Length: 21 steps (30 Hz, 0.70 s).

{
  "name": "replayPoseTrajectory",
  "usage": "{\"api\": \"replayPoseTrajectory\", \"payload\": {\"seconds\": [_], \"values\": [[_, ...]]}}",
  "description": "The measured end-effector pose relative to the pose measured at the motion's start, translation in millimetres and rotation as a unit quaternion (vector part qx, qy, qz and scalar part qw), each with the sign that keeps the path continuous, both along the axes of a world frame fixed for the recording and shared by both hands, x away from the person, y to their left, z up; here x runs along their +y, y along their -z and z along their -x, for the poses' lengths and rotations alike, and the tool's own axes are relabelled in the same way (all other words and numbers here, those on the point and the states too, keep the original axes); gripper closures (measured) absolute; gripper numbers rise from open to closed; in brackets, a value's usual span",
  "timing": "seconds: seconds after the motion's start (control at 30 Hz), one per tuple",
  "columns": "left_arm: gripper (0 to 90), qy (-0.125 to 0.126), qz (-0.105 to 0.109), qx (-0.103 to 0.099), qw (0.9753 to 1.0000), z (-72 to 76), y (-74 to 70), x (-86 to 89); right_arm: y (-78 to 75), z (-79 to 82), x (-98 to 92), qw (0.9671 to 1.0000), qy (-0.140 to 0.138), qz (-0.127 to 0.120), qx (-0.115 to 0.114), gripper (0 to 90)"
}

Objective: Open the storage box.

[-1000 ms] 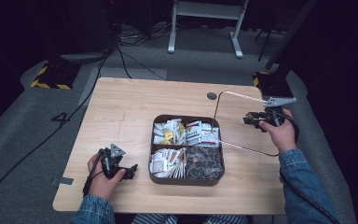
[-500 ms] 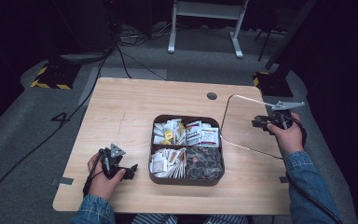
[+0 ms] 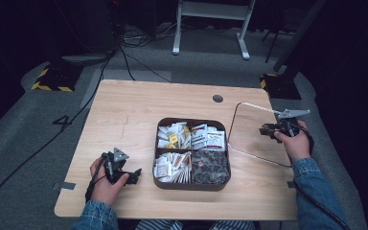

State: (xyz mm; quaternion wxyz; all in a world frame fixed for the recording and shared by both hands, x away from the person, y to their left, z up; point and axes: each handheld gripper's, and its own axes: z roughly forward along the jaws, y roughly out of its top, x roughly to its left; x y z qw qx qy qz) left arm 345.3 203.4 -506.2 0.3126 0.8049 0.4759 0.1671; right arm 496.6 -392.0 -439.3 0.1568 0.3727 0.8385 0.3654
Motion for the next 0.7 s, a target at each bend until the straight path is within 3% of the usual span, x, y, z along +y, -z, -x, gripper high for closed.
{"api": "replayPoseTrajectory", "payload": {"seconds": [0.7], "values": [[0.1,0.000,0.000,0.000,1.0000,0.0,0.0,0.0,36.1,1.9,1.9,0.9997,-0.001,0.013,0.020,58.8]]}}
